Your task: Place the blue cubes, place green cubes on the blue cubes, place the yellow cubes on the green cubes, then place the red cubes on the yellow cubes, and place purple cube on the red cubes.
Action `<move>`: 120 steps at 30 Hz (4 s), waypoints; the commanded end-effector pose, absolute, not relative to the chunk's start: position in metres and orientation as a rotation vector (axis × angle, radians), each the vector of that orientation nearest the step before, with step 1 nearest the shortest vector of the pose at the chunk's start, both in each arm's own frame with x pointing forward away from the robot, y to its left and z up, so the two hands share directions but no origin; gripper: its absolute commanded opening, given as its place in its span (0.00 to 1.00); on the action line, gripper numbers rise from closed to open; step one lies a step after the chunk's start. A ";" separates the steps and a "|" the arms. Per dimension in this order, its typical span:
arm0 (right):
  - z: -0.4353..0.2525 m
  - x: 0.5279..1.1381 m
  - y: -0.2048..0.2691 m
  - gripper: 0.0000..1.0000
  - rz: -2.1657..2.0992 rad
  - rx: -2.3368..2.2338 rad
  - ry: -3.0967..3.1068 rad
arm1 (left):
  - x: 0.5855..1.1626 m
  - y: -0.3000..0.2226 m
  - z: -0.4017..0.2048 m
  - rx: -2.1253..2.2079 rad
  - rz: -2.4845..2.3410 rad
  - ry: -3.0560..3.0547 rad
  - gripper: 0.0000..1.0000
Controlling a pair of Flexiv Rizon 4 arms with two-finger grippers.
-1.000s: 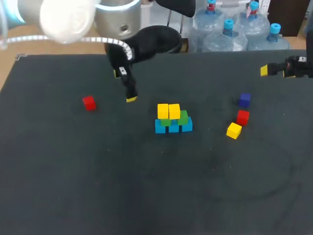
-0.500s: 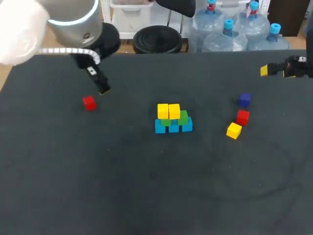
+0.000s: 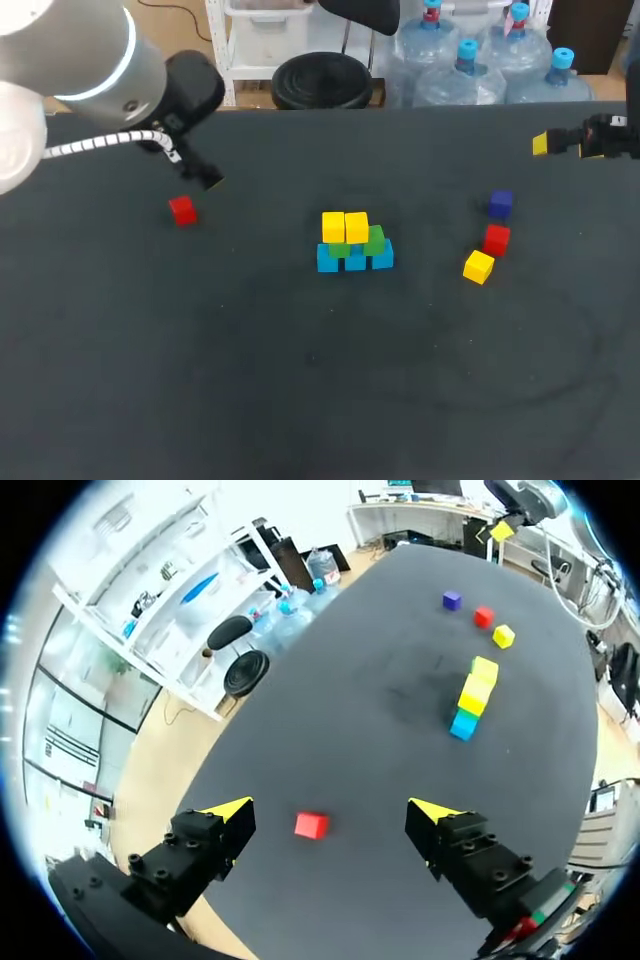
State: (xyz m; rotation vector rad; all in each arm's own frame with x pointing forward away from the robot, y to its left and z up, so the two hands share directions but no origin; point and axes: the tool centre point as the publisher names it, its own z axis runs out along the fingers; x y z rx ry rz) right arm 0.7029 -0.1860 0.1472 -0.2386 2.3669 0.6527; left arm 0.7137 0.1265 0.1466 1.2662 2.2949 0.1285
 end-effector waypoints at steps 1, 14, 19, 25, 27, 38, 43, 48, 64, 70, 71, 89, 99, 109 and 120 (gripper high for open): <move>0.148 0.702 -0.186 1.00 0.647 -0.236 2.369 | 0.716 0.129 0.150 1.273 0.127 2.288 1.00; 0.148 0.702 -0.186 1.00 0.647 -0.236 2.369 | 0.725 0.117 0.156 1.319 0.147 2.277 1.00; 0.148 0.702 -0.186 1.00 0.647 -0.236 2.369 | 0.727 0.113 0.158 1.331 0.143 2.272 1.00; 0.148 0.702 -0.186 1.00 0.647 -0.236 2.369 | 0.728 0.113 0.158 1.362 0.152 2.285 1.00; 0.148 0.702 -0.186 1.00 0.647 -0.236 2.369 | 0.728 0.113 0.158 1.362 0.152 2.285 1.00; 0.148 0.702 -0.186 1.00 0.647 -0.236 2.369 | 0.728 0.113 0.158 1.362 0.152 2.285 1.00; 0.148 0.702 -0.186 1.00 0.647 -0.236 2.369 | 0.727 0.114 0.152 1.207 0.052 2.225 1.00; 0.148 0.702 -0.186 1.00 0.647 -0.236 2.369 | 0.729 0.115 0.154 1.057 0.051 2.174 1.00; 0.148 0.702 -0.186 1.00 0.647 -0.236 2.369 | 0.734 0.117 0.162 1.014 0.039 2.138 1.00; 0.148 0.702 -0.186 1.00 0.647 -0.236 2.369 | 0.734 0.117 0.162 1.014 0.039 2.138 1.00; 0.148 0.702 -0.186 1.00 0.647 -0.236 2.369 | 0.734 0.117 0.162 1.014 0.039 2.138 1.00; 0.213 0.674 -0.159 1.00 0.206 -0.735 2.519 | 0.734 0.117 0.162 1.014 0.039 2.138 1.00; 0.177 0.651 -0.127 1.00 -0.146 -1.144 2.618 | 0.734 0.117 0.162 1.014 0.039 2.138 1.00; 0.132 0.628 -0.116 1.00 -0.080 -1.362 2.650 | 0.734 0.117 0.162 1.014 0.039 2.138 1.00; 0.075 0.626 -0.112 1.00 0.075 -1.362 2.790 | 0.734 0.117 0.162 1.014 0.039 2.138 1.00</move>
